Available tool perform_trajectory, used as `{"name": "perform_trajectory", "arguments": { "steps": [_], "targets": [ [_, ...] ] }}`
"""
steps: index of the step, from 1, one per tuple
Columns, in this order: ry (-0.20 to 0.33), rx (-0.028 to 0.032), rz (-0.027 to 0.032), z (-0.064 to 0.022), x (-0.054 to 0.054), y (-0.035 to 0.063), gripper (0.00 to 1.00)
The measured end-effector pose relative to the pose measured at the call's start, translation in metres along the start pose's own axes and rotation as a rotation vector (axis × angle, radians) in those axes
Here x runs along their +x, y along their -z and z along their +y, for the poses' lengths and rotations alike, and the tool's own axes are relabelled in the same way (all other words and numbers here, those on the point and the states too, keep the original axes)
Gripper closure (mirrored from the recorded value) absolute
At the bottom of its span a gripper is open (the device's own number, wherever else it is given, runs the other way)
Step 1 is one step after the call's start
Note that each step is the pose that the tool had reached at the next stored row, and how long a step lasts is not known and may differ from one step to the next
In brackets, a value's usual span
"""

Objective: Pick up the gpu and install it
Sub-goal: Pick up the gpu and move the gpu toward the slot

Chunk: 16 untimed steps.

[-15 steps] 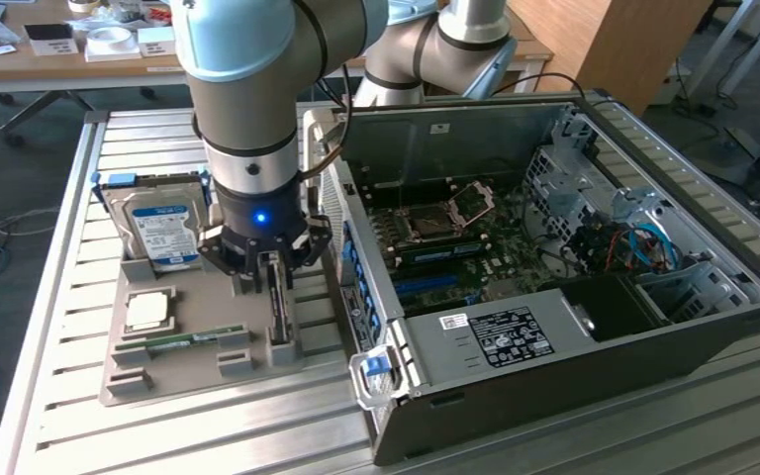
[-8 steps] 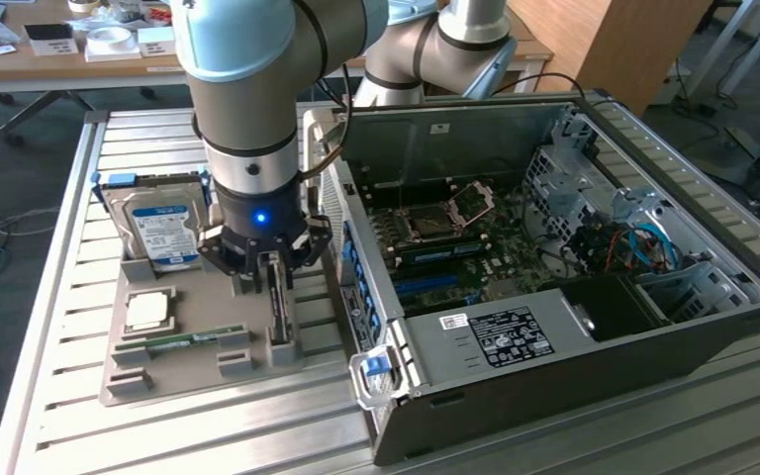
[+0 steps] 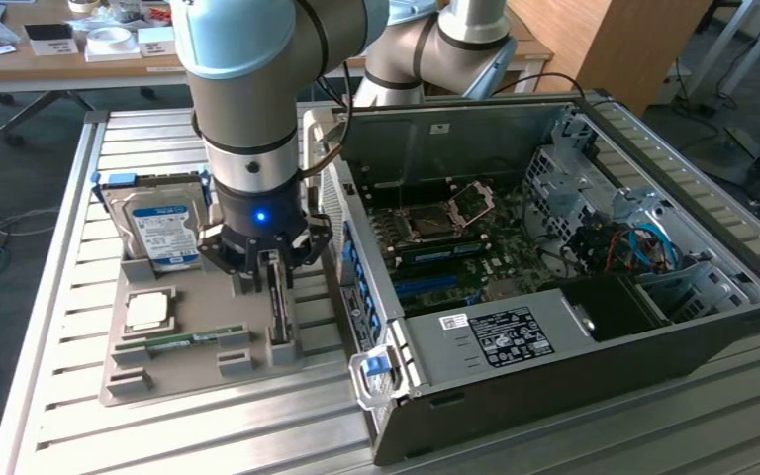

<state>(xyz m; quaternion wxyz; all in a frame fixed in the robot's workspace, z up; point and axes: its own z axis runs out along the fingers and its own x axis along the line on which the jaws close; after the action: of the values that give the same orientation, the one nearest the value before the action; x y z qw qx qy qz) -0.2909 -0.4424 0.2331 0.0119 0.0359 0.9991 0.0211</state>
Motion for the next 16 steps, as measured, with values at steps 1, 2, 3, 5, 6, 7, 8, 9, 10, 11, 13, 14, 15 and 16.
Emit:
{"name": "perform_trajectory", "arguments": {
  "steps": [1,2,3,5,6,7,8,9,10,11,13,14,15,16],
  "targets": [
    [0.0,0.0,0.0,0.0,0.0,0.0,0.58],
    [0.0,0.0,0.0,0.0,0.0,0.0,0.58],
    [0.0,0.0,0.0,0.0,0.0,0.0,0.58],
    [0.0,0.0,0.0,0.0,0.0,0.0,0.58],
    [0.0,0.0,0.0,0.0,0.0,0.0,0.58],
    [0.0,0.0001,0.0,0.0,0.0,0.0,0.6],
    [0.0,0.0,0.0,0.0,0.0,0.0,0.6],
    [0.0,0.0,0.0,0.0,0.0,0.0,0.6],
    [0.0,0.0,0.0002,0.0,0.0,0.0,0.65],
    [0.0,0.0,0.0002,0.0,0.0,0.0,0.72],
    [0.0,0.0001,0.0001,0.0,0.0,0.0,0.73],
    [0.0,0.0,0.0,0.0,0.0,0.0,0.73],
    [0.0,0.0001,0.0,0.0,0.0,0.0,0.73],
    [0.0,0.0,0.0,0.0,0.0,0.0,0.73]
  ]
}}
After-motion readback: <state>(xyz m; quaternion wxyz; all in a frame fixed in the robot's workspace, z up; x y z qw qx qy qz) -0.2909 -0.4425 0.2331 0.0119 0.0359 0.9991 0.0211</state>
